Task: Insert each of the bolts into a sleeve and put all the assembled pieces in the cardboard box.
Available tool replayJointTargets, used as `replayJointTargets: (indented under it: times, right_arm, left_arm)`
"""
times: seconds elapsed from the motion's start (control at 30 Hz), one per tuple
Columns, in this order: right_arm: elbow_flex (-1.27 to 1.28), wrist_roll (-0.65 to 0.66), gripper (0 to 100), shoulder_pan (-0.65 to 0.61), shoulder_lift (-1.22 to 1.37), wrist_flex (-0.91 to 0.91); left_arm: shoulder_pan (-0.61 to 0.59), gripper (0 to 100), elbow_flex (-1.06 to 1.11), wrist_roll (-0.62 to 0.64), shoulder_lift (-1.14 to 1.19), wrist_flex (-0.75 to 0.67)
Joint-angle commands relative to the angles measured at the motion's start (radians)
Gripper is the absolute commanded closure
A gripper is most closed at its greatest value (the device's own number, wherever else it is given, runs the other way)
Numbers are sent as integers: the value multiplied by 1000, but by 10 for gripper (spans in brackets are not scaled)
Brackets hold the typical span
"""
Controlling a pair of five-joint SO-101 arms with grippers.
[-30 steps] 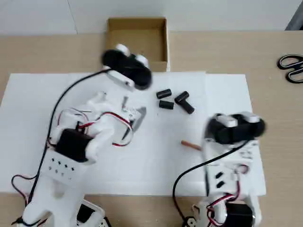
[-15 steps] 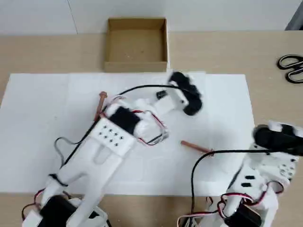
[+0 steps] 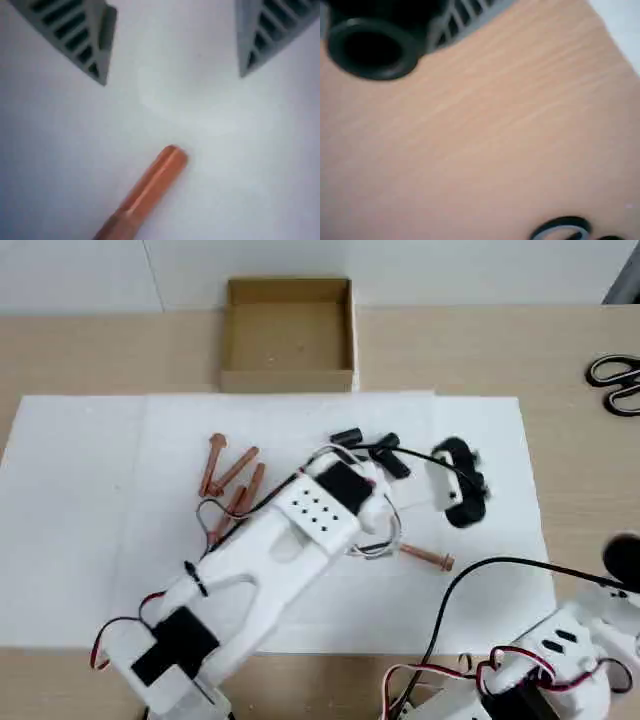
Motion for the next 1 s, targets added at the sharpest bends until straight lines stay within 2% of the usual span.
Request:
replayJointTargets:
  times: [0.0, 0.23, 0.37, 0.63, 0.97]
  right_arm:
    - [-49, 11, 995, 62, -8, -7]
    - [-49, 11, 995, 73, -7, -7]
    - [-49, 9, 995, 73, -7, -7]
    - [-49, 8, 995, 73, -7, -7]
    - [-52, 5, 995, 73, -7, -1]
  left_arm:
    - [8, 836, -84, -17, 38, -5]
    - [34, 836, -196, -17, 155, -5]
    - [80, 836, -252, -54, 235, -5]
    - [94, 836, -361, -127, 356, -5]
    - [143, 837, -432, -129, 459, -6]
